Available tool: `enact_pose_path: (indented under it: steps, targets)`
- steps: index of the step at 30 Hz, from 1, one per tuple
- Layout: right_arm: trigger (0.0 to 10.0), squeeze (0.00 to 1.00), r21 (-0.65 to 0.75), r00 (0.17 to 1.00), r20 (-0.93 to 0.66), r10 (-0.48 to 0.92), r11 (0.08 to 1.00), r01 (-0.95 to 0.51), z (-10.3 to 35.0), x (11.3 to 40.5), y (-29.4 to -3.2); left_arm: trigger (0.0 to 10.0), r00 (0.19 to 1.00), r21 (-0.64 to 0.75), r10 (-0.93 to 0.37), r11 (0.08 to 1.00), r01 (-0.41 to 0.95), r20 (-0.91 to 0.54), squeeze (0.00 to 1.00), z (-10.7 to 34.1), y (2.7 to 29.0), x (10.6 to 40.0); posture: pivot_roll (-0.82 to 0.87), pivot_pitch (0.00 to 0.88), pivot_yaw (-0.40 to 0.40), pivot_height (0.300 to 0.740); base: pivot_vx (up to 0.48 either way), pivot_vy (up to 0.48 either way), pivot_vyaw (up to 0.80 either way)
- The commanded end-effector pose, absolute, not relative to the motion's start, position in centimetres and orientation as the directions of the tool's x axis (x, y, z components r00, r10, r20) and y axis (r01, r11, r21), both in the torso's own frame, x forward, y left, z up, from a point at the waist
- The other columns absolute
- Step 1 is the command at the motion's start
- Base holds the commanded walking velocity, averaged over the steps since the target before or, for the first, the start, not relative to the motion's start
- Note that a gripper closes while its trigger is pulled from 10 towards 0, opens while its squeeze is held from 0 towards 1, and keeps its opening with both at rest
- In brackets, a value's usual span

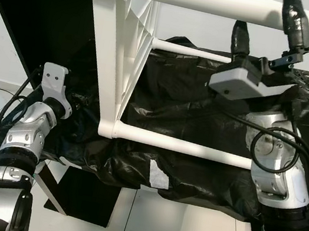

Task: Building children table

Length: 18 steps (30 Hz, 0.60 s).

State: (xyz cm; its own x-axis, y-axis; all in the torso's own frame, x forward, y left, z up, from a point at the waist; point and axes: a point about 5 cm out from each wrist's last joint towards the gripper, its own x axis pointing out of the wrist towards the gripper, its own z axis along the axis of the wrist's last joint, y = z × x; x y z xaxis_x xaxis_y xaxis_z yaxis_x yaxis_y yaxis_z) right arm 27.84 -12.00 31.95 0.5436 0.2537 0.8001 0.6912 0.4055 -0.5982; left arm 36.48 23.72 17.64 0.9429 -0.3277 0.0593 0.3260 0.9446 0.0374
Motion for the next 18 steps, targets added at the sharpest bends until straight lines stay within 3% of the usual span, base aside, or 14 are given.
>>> enact_pose_path:
  steps: [1,7,18]
  targets:
    - [10.0,0.00,-0.597,0.546,0.801,0.245,0.399,0.697,32.3,27.9,-12.1,10.0,0.938,0.055,-0.344,0.938,0.341,0.048,0.00,17.5,23.6,36.5,-0.06,0.000,0.022,0.740,0.000,0.000,0.00]
    - [10.0,0.00,-0.670,0.646,0.736,0.203,0.355,0.652,33.9,29.5,-12.3,10.0,0.934,0.056,-0.354,0.935,0.351,0.049,0.00,17.6,23.3,36.9,-0.07,0.000,0.028,0.740,0.000,0.000,0.00]
    - [10.0,0.00,-0.750,0.697,0.660,0.280,0.304,0.588,35.8,30.9,-10.3,10.0,0.929,0.046,-0.366,0.930,0.364,0.059,0.00,17.9,22.6,37.5,-0.10,0.000,0.037,0.740,0.000,0.000,0.00]
